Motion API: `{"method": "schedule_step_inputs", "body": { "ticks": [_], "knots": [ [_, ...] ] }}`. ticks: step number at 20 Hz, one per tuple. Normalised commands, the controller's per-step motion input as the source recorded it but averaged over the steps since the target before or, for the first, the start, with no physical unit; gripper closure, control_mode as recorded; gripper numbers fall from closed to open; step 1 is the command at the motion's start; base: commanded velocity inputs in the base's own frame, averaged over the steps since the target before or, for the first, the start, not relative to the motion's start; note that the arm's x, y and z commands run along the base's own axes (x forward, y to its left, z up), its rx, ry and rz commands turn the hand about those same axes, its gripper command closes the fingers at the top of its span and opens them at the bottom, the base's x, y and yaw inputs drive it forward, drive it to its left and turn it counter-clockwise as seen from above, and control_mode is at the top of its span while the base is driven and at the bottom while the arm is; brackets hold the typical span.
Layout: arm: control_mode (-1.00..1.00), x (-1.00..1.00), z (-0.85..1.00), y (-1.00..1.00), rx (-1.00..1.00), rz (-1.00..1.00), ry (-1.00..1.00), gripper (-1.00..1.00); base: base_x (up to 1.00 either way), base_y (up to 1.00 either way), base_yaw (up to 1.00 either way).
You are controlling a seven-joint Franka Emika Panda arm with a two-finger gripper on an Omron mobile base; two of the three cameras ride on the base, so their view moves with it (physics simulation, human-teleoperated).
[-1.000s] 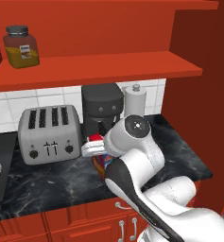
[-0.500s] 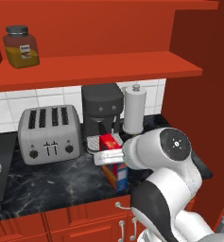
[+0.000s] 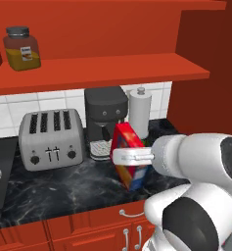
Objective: Pick the honey bottle and boxed food from the counter and place them in the cabinets closest to them.
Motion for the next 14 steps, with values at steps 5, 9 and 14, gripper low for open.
{"method": "schedule_step_inputs", "body": {
  "ticks": [5, 9, 14],
  "knots": [
    [-1.00, -0.40, 0.64, -0.27, 0.07, 0.00, -0.09, 1.00, 0.00, 0.00, 0.00],
    [-1.00, -0.16, 0.61, -0.25, 0.07, 0.00, -0.04, 1.00, 0.00, 0.00, 0.00],
    [-1.00, -0.14, 0.62, -0.22, 0.08, 0.00, 0.00, 1.00, 0.00, 0.00, 0.00]
  ]
}}
